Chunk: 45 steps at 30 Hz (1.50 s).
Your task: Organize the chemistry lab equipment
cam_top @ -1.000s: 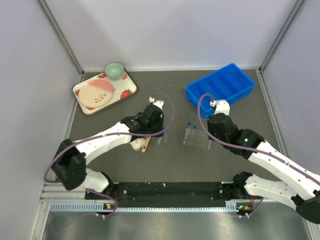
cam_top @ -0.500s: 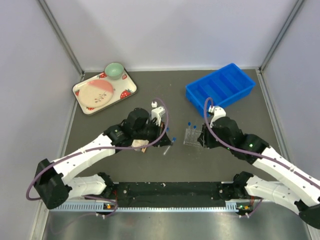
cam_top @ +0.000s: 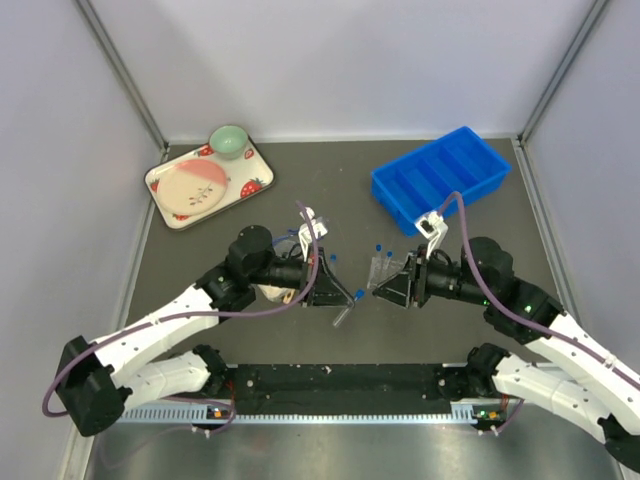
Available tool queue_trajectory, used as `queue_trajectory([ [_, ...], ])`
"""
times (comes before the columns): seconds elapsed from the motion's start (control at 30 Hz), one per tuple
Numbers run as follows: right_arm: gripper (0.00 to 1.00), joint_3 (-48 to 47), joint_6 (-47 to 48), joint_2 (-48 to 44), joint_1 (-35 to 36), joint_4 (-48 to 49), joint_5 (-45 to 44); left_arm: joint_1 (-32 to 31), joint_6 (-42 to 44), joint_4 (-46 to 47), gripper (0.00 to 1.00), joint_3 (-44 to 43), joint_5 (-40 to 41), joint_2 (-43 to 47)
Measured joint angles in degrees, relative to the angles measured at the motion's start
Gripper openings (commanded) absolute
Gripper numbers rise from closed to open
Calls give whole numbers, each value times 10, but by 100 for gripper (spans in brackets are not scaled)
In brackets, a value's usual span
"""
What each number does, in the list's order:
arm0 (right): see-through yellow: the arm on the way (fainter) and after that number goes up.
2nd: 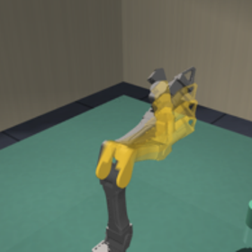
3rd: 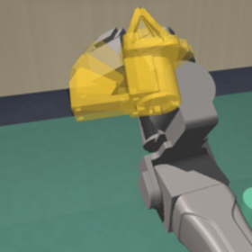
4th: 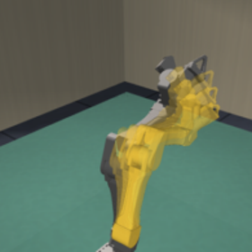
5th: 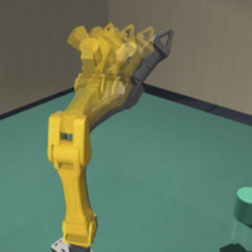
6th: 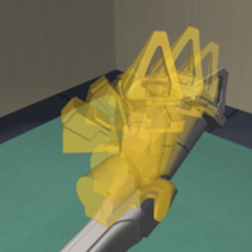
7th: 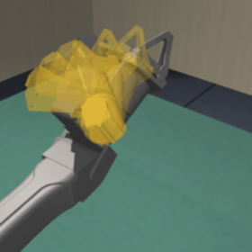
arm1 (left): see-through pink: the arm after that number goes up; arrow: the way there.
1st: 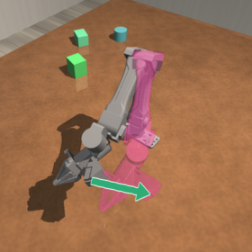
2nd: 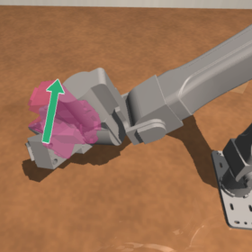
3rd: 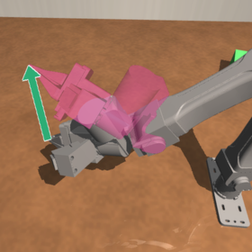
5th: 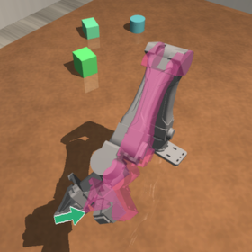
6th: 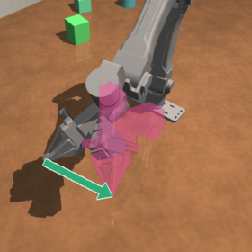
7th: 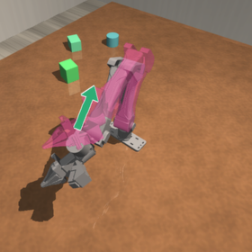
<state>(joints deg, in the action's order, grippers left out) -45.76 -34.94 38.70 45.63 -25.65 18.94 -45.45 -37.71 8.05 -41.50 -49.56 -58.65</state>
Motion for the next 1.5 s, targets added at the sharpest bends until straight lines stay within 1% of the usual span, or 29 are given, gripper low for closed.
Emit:
queue_trajectory([
  [0.13, 40, 4, -21, 0, 5, 35, 37, 0, -26, 46, 0, 6, -26, 9],
  [0.27, 40, 4, -38, 5, 19, 67, 57, 0, -39, 69, 0, 7, -41, 13],
  [0.6, 40, 4, -55, 4, 56, 104, 66, 0, -50, 89, 0, 10, -59, 21],
  [0.97, 40, 4, -58, 15, 68, 130, 66, 0, -57, 95, 0, 12, -60, 21],
  [1.07, 37, 4, -58, 20, 68, 135, 66, 0, -57, 95, 0, 12, -60, 21],
  [1.4, 33, 3, -58, 23, 71, 141, 66, 0, -57, 95, 0, 12, -60, 22],
  [1.5, 29, 3, -58, 24, 72, 143, 66, 0, -57, 95, 0, 12, -60, 23],
])
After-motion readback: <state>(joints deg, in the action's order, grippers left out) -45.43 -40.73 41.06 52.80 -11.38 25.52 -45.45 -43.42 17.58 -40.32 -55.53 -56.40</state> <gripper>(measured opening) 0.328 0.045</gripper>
